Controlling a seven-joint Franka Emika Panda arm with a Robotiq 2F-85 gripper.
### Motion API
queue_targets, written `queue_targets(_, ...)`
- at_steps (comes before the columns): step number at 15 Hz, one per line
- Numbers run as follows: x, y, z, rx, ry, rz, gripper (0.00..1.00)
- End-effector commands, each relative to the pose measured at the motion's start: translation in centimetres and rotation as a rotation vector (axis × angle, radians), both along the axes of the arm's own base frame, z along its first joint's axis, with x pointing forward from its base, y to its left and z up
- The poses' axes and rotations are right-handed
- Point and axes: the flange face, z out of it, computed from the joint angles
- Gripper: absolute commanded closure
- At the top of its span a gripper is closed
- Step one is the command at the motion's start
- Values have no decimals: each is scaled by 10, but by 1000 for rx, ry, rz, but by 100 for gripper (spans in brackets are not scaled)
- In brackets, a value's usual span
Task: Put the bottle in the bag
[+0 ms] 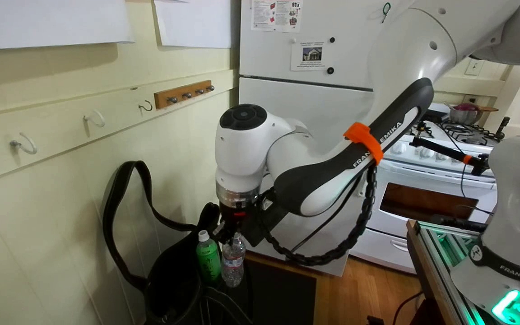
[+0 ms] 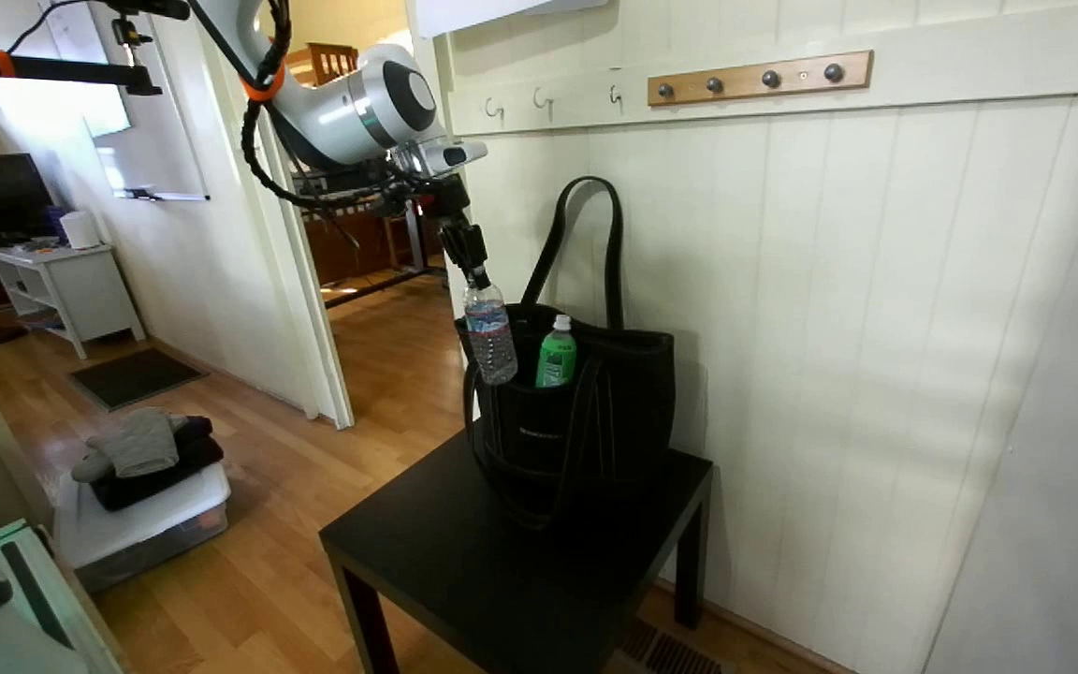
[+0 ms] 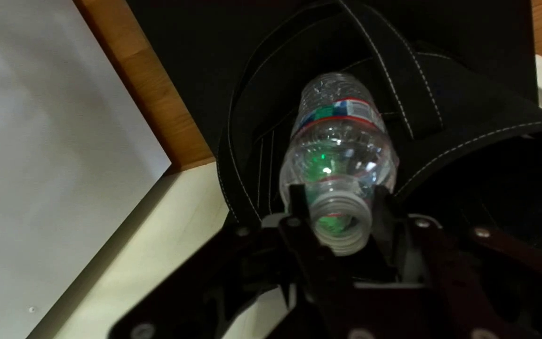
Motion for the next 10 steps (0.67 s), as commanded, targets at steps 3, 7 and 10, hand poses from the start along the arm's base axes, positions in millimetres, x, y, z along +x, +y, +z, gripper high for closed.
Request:
queue_targets(3,18,-1,-14,-6,-90,18,88)
queue_targets(7,26,-1,-28,-3,-134,50,88)
queue_targets(10,31,0,-38,3,-151,67,88)
